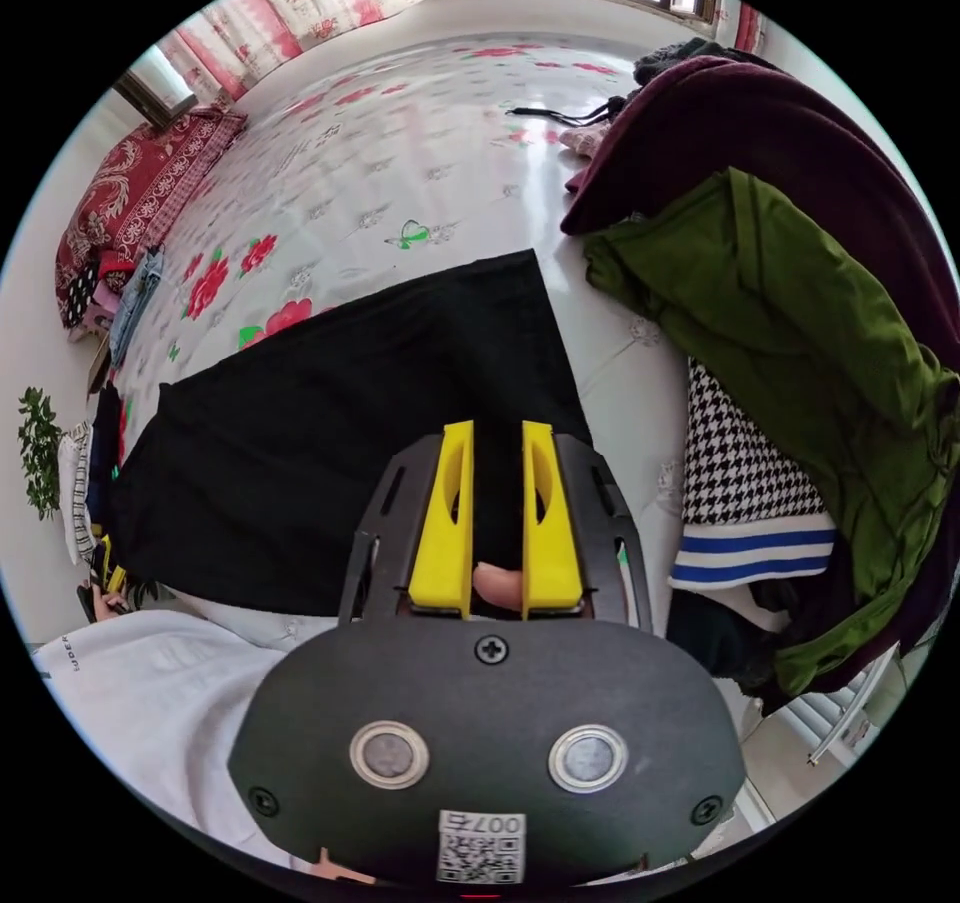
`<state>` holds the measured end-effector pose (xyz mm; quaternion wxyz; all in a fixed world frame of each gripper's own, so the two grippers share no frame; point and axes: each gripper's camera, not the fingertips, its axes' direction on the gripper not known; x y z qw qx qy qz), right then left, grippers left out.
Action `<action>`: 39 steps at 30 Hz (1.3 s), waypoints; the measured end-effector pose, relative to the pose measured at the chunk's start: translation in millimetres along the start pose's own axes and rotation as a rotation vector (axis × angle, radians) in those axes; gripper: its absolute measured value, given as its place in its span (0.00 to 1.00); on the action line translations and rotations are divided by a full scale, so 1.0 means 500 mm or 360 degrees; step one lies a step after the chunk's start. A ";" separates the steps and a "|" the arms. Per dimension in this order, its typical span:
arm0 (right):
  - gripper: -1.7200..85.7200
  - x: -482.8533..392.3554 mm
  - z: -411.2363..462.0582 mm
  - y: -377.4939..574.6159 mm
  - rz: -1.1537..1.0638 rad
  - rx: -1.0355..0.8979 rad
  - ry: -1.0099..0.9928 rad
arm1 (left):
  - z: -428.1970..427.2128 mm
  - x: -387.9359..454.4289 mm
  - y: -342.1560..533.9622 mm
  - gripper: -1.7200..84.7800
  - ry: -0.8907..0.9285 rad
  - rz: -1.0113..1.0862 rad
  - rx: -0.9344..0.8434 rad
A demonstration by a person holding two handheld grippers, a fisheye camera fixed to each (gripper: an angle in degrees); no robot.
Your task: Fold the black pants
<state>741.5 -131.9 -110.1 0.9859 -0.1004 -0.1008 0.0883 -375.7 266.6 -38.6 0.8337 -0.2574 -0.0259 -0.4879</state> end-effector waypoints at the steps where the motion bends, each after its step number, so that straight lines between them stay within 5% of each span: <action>1: 0.08 0.005 -0.018 -0.023 0.0027 0.0026 -0.0026 | -0.006 -0.006 -0.001 0.18 -0.0012 -0.0011 -0.0008; 17: 0.08 -0.009 -0.054 -0.195 -0.0060 -0.0020 -0.0047 | -0.064 0.036 -0.015 0.16 -0.0206 0.0086 -0.0044; 31: 0.02 -0.089 -0.239 -0.175 -0.0373 0.0140 -0.0107 | -0.029 -0.005 0.021 0.18 -0.0116 -0.0111 0.0010; 36: 0.03 -0.105 -0.199 -0.170 -0.0272 -0.0056 -0.0008 | -0.015 -0.013 0.027 0.18 -0.0094 -0.0119 0.0019; 39: 0.02 -0.131 -0.249 -0.118 -0.0206 0.0116 -0.0134 | -0.014 -0.012 0.031 0.18 -0.0098 -0.0089 0.0037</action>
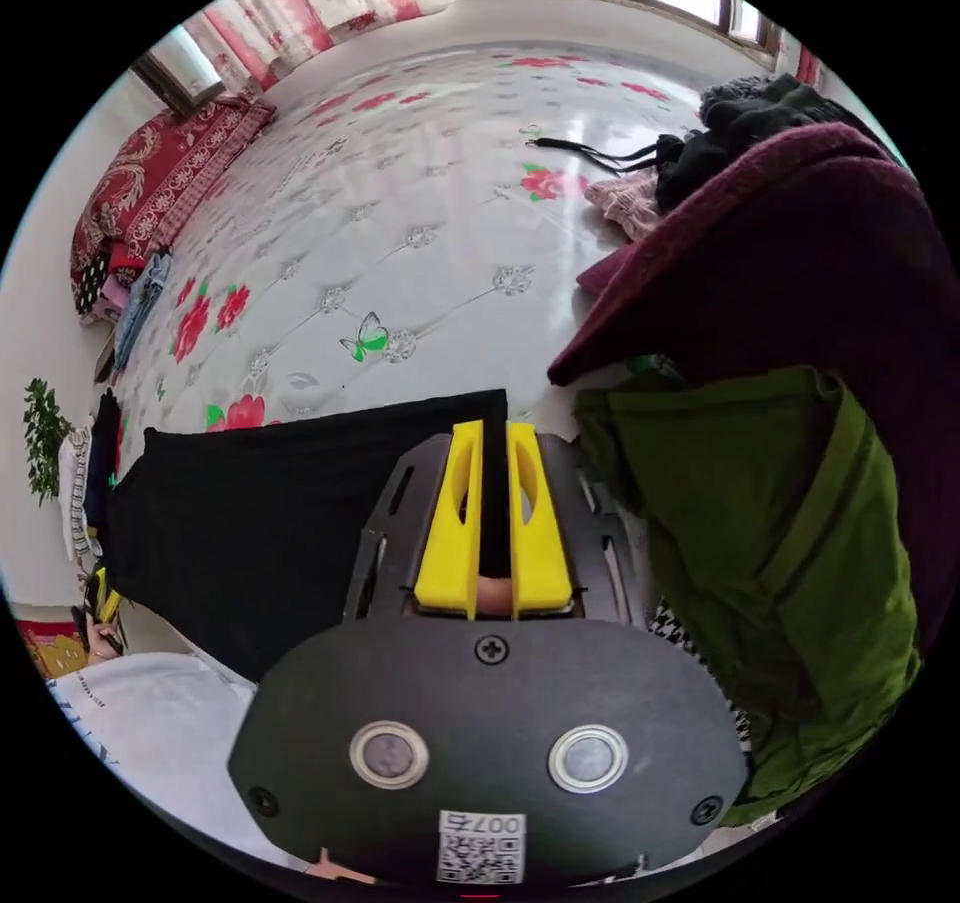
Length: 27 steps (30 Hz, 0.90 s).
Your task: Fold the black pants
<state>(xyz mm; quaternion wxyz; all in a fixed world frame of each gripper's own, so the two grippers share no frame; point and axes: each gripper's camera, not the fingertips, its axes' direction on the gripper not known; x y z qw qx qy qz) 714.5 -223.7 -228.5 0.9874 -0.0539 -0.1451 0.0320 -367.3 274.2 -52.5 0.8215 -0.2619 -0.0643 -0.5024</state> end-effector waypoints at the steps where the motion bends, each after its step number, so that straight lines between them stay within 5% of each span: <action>1: 0.02 -0.012 -0.010 0.009 -0.0007 0.0026 -0.0032 | 0.000 0.000 0.001 0.18 0.0005 0.0014 0.0015; 10: 0.02 -0.327 -0.022 0.240 -0.0344 -0.0132 -0.0422 | 0.022 -0.035 -0.015 0.22 0.0114 -0.0023 0.0155; 17: 0.02 -0.515 -0.027 0.339 -0.0671 -0.0340 -0.0399 | 0.099 -0.065 -0.024 0.23 0.0107 -0.0075 0.0056; 23: 0.02 -0.576 -0.067 0.341 -0.0724 -0.0346 -0.0380 | 0.132 -0.085 0.027 0.13 0.0205 -0.0126 0.0106; 27: 0.02 -0.595 -0.084 0.350 -0.0703 -0.0340 -0.0406 | 0.127 -0.090 0.099 0.09 0.0529 -0.0182 0.0254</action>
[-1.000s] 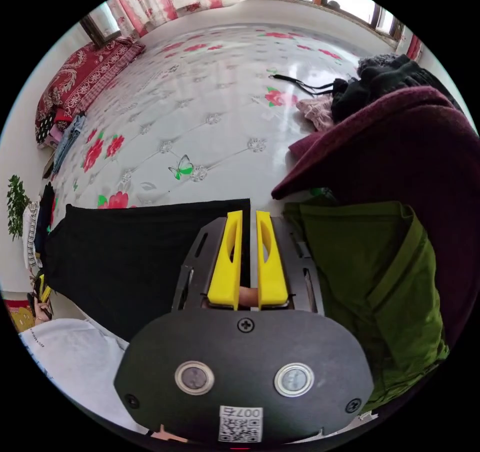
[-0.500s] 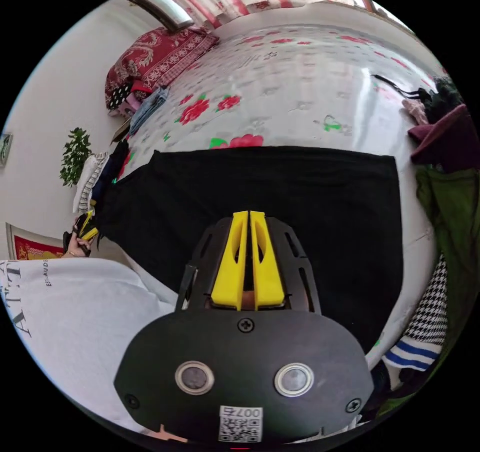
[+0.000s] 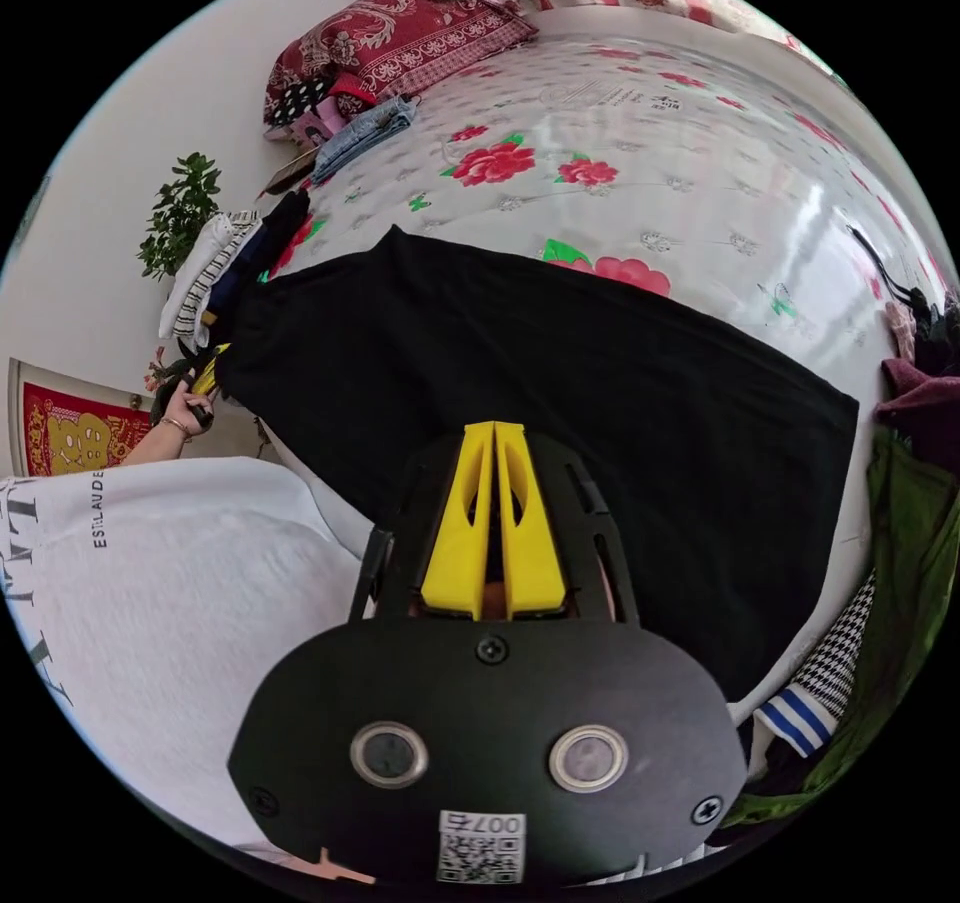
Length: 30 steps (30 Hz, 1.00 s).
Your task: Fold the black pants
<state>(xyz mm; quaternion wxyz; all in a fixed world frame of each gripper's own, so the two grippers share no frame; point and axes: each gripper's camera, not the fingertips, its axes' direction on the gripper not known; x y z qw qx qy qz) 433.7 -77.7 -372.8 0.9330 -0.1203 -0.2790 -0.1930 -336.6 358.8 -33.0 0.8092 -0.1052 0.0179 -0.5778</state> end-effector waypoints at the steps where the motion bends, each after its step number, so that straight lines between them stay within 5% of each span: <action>1: 0.02 -0.006 -0.003 0.004 0.0003 0.0000 -0.0011 | -0.003 0.020 0.023 0.08 0.0030 0.0072 0.0011; 9: 0.02 0.029 -0.062 0.070 0.0081 0.0053 -0.0030 | 0.030 0.297 0.221 0.08 0.0140 0.0907 -0.0118; 16: 0.02 0.140 -0.142 0.173 0.0242 0.0144 -0.0049 | 0.279 0.594 0.655 0.08 0.0291 0.2102 -0.0988; 20: 0.02 0.238 -0.180 0.248 0.0383 0.0185 -0.0099 | 0.487 0.542 0.894 0.09 0.0174 0.2090 -0.1443; 22: 0.02 0.279 -0.194 0.281 0.0429 0.0186 -0.0124 | 0.608 0.470 1.021 0.10 -0.0106 0.2000 -0.1744; 30: 0.05 0.514 -0.295 0.488 0.0780 0.0388 -0.0163 | 0.570 0.480 1.136 0.12 -0.0227 0.2156 -0.1452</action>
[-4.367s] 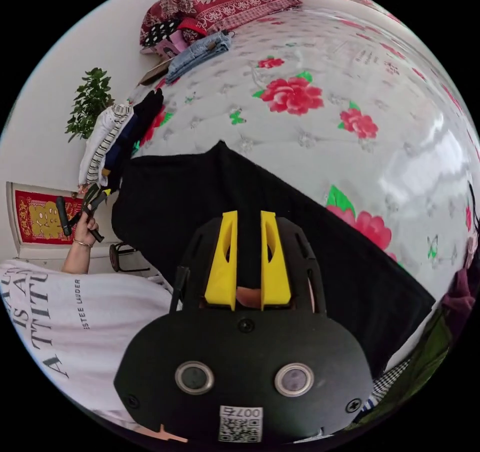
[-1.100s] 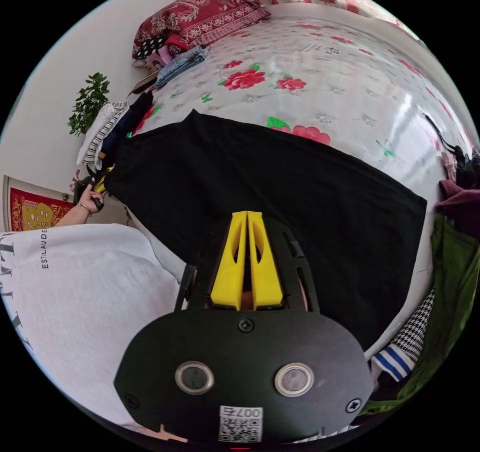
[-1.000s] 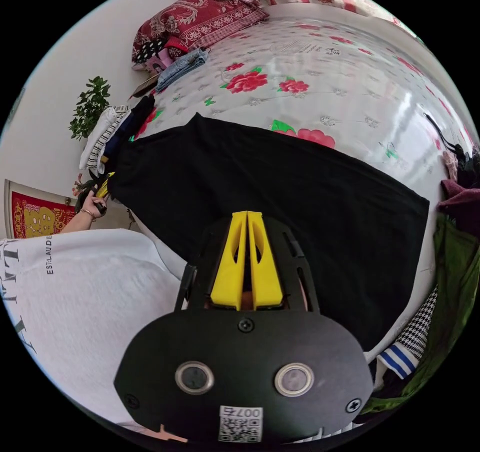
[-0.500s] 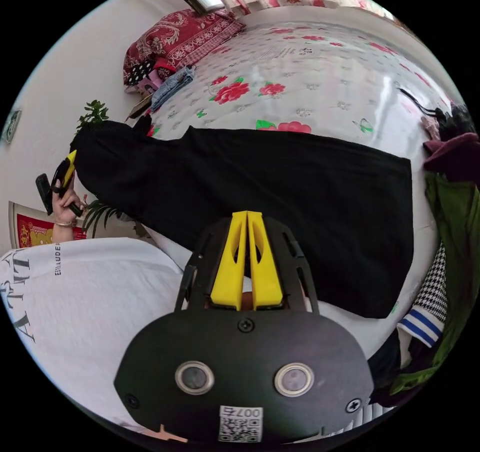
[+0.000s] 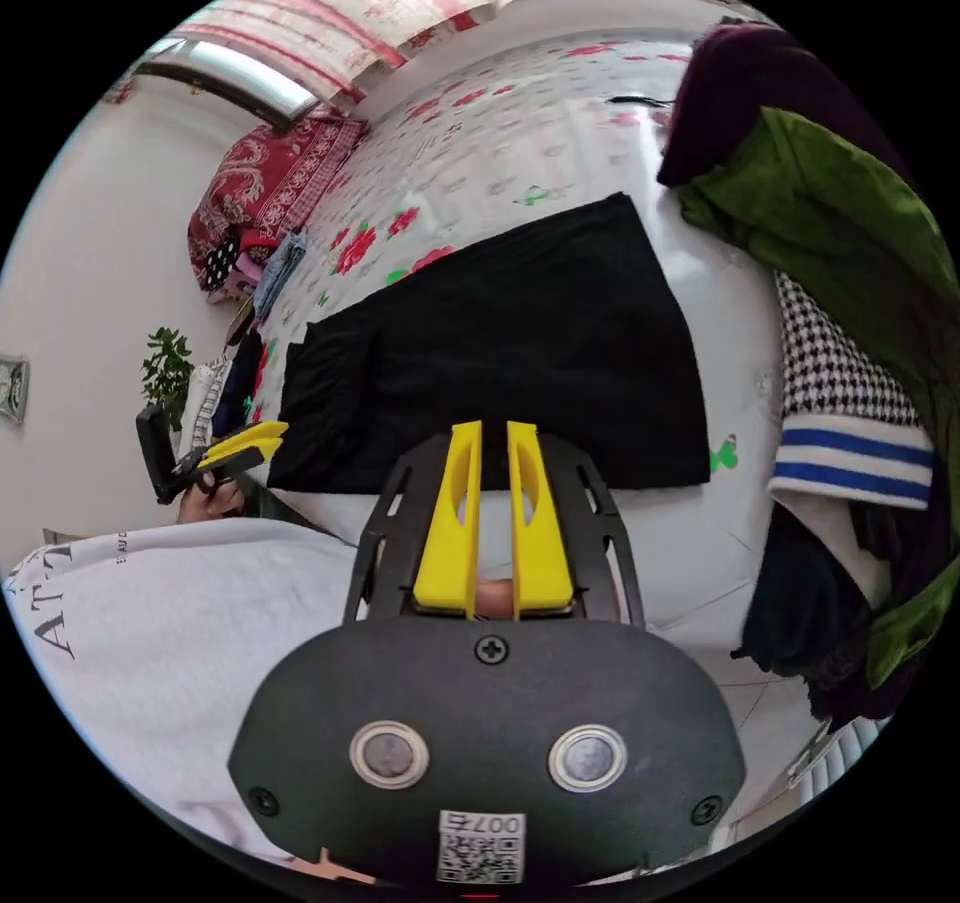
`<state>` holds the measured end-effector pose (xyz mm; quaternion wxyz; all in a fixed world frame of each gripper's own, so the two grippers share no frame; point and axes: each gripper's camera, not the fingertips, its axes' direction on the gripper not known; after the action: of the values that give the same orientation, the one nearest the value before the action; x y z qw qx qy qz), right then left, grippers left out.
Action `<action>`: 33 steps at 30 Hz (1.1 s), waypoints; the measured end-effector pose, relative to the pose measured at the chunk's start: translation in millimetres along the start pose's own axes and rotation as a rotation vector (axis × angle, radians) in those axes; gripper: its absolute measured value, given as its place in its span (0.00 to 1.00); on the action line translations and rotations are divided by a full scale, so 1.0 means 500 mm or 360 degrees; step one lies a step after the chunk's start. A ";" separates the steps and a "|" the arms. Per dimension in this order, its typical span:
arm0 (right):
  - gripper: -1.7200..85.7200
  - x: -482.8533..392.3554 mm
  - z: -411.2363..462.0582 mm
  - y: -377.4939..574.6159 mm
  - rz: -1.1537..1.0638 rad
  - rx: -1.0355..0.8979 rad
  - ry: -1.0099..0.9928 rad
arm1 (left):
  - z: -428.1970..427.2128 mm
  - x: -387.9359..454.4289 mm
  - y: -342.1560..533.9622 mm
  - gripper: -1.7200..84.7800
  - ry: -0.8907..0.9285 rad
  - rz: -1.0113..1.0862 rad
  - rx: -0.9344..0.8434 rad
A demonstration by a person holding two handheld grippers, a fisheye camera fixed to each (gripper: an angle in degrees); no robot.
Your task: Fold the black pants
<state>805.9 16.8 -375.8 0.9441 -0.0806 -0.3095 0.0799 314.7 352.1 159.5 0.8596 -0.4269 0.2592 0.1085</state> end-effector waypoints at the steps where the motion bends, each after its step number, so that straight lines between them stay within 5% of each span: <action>1: 0.06 0.060 -0.020 0.010 0.0118 0.0032 -0.0052 | -0.004 0.003 0.007 0.12 -0.0089 -0.0018 0.0015; 10: 0.11 0.371 -0.107 0.109 0.0693 0.0264 -0.0241 | 0.045 -0.001 0.035 0.10 -0.0067 -0.0423 0.0055; 14: 0.11 0.471 -0.079 0.131 0.0874 0.0368 -0.0596 | 0.071 0.007 0.045 0.10 -0.0067 -0.0491 0.0007; 24: 0.07 0.541 0.020 0.114 0.1020 0.0511 -0.0915 | 0.033 -0.020 0.072 0.09 -0.0169 -0.0616 0.0073; 30: 0.03 0.375 -0.015 -0.001 0.0429 0.0393 -0.0752 | -0.021 -0.088 0.127 0.09 -0.0202 -0.0796 0.0169; 33: 0.02 0.101 0.001 -0.093 -0.0285 0.0182 -0.0600 | -0.048 -0.127 0.160 0.09 -0.0212 -0.0892 0.0217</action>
<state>850.7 -18.3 -337.0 0.8759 0.0174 -0.4815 0.0267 220.1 384.7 127.4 0.8979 -0.4149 0.0809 -0.1230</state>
